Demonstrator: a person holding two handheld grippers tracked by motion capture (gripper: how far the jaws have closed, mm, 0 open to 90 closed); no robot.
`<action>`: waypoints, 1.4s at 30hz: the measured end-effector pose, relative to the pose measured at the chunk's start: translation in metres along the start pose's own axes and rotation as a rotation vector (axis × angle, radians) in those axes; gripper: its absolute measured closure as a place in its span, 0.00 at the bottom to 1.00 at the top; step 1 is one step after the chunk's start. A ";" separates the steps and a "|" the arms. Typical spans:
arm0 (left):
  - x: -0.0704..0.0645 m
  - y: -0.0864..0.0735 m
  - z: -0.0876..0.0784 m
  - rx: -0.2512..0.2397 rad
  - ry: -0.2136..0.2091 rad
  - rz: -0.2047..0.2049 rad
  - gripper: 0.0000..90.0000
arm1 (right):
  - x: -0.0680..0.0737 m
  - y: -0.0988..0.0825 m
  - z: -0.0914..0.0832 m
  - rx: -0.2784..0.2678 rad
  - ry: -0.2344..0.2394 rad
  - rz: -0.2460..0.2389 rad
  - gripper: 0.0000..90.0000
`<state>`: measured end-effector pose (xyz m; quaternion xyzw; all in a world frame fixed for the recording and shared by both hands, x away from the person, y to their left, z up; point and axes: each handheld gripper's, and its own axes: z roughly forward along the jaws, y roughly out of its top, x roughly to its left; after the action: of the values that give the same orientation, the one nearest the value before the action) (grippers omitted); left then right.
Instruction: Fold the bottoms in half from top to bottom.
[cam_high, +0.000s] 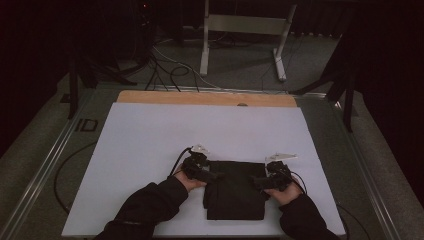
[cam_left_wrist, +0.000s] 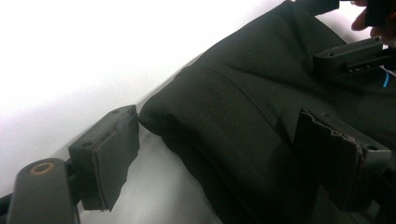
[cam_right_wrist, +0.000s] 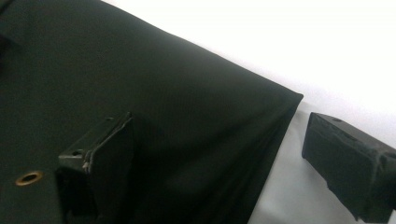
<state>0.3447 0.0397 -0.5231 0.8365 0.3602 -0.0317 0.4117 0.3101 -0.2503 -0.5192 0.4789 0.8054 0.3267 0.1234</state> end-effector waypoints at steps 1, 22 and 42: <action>-0.001 0.000 0.001 0.001 -0.012 0.006 0.20 | 0.001 0.000 0.000 0.003 -0.008 -0.006 0.10; -0.014 -0.005 0.006 0.028 -0.083 0.030 0.71 | 0.015 -0.001 -0.005 0.007 0.060 -0.060 0.62; -0.023 -0.001 0.001 0.033 -0.057 0.065 0.78 | 0.018 0.000 -0.008 0.001 0.115 -0.048 0.85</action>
<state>0.3274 0.0266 -0.5168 0.8531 0.3206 -0.0480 0.4089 0.2968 -0.2384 -0.5109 0.4400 0.8225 0.3504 0.0843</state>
